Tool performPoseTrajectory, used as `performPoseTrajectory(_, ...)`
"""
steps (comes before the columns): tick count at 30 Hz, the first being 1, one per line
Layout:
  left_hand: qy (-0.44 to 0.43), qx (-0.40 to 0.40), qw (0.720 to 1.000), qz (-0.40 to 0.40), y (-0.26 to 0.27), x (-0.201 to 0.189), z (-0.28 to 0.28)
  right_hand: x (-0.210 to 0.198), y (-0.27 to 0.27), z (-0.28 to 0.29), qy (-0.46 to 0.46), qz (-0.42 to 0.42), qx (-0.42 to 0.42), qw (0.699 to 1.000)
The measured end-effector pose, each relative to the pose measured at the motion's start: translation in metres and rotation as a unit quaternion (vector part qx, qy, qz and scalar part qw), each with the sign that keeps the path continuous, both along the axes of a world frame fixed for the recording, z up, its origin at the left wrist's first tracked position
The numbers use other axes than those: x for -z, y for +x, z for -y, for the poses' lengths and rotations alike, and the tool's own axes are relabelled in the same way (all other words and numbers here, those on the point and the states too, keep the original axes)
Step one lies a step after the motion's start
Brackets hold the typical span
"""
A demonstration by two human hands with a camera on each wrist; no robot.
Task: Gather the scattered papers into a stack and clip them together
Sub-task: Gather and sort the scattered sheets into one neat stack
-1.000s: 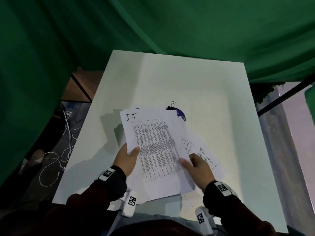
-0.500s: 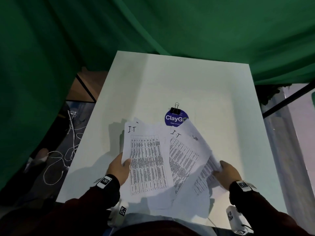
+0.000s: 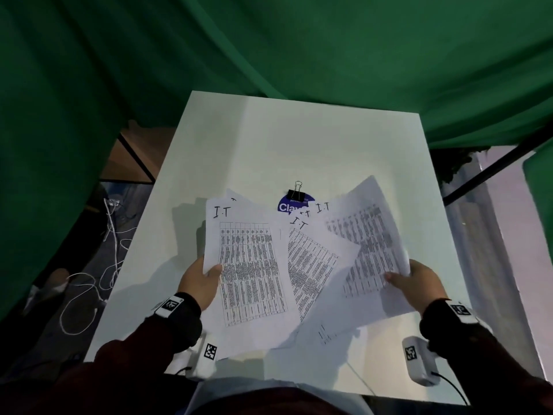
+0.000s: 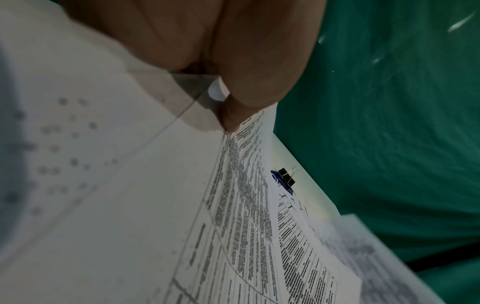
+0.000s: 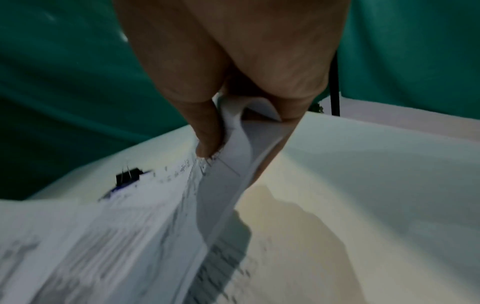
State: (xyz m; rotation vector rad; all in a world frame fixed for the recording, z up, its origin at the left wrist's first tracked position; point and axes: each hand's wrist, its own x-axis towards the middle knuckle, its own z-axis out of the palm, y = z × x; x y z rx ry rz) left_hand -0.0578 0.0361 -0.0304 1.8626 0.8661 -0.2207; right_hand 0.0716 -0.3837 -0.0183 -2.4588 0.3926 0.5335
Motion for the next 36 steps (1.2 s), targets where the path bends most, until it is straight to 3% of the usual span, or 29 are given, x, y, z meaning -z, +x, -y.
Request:
performPoseTrajectory(4,-0.011,-0.009,1.000,0.003,-0.003,-0.003,-0.004,0.031,-0.012,-0.004,-0.036,-0.063,-0.030,0.997)
performPoseTrajectory(8,-0.023,-0.029,0.999,0.007,-0.007,-0.002,-0.010,0.024,-0.021,-0.005,-0.074,-0.031,-0.034,0.996)
performPoseTrajectory(13,-0.085,-0.077,0.992,0.044,-0.007,-0.003,-0.015,-0.033,-0.016,-0.003,-0.027,0.154,0.032,0.987)
performPoseTrajectory(16,-0.133,-0.096,0.984,0.070,0.000,-0.013,-0.009,-0.069,-0.014,-0.004,0.061,0.279,0.118,0.951)
performPoseTrajectory(18,-0.159,-0.095,0.979,0.080,0.007,-0.017,-0.003,-0.087,-0.016,-0.010,0.187,0.324,0.170,0.912)
performPoseTrajectory(20,-0.184,-0.088,0.975,0.091,0.013,-0.020,0.005,-0.095,-0.023,-0.022,0.298,0.290,0.181,0.891)
performPoseTrajectory(22,-0.208,-0.081,0.969,0.102,0.020,-0.023,0.016,-0.092,-0.032,-0.039,0.335,0.208,0.130,0.910)
performPoseTrajectory(26,-0.229,-0.073,0.963,0.122,0.030,-0.029,0.036,-0.058,-0.049,-0.077,0.303,0.085,0.067,0.947)
performPoseTrajectory(31,-0.238,-0.062,0.959,0.138,0.027,-0.036,0.044,-0.021,-0.053,-0.095,0.310,0.000,0.097,0.946)
performPoseTrajectory(36,-0.246,-0.047,0.959,0.134,0.019,-0.041,0.040,-0.009,-0.053,-0.103,0.337,-0.078,0.118,0.931)
